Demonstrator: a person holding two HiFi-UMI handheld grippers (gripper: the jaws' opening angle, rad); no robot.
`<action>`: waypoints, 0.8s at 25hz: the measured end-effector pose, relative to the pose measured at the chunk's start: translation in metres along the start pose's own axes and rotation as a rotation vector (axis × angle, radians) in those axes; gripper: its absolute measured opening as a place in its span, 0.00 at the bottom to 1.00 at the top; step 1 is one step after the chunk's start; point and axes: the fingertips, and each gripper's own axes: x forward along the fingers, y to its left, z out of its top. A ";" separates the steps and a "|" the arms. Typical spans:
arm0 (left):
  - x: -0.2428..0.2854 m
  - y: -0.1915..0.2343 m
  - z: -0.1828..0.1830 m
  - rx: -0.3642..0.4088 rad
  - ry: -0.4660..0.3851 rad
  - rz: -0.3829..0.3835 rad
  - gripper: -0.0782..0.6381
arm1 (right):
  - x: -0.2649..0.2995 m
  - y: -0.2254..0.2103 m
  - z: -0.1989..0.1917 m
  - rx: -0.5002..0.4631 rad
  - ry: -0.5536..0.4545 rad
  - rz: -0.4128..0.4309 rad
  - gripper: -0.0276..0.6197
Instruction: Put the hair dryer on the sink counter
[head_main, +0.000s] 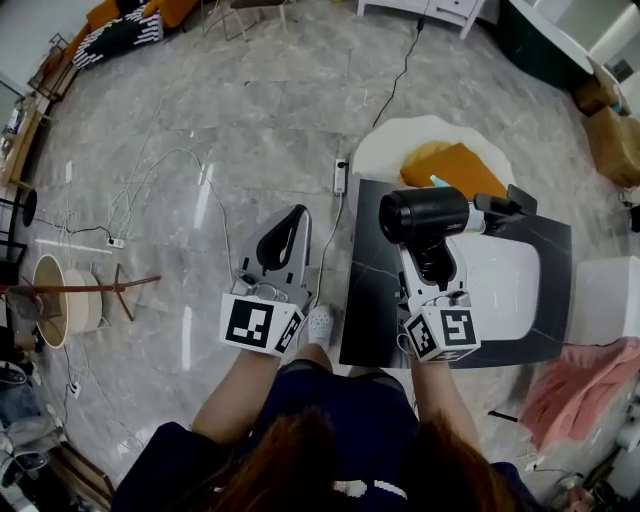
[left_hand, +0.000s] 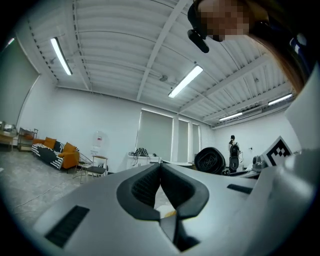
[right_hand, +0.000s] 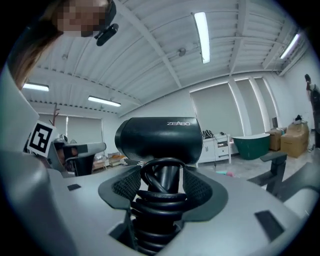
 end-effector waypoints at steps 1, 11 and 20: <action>0.003 0.004 -0.005 -0.004 0.010 -0.005 0.13 | 0.007 -0.002 -0.012 0.001 0.027 -0.015 0.47; 0.022 0.041 -0.042 -0.031 0.081 -0.034 0.13 | 0.055 -0.020 -0.138 0.039 0.294 -0.127 0.47; 0.028 0.054 -0.061 -0.047 0.117 -0.041 0.13 | 0.073 -0.033 -0.192 0.021 0.478 -0.193 0.47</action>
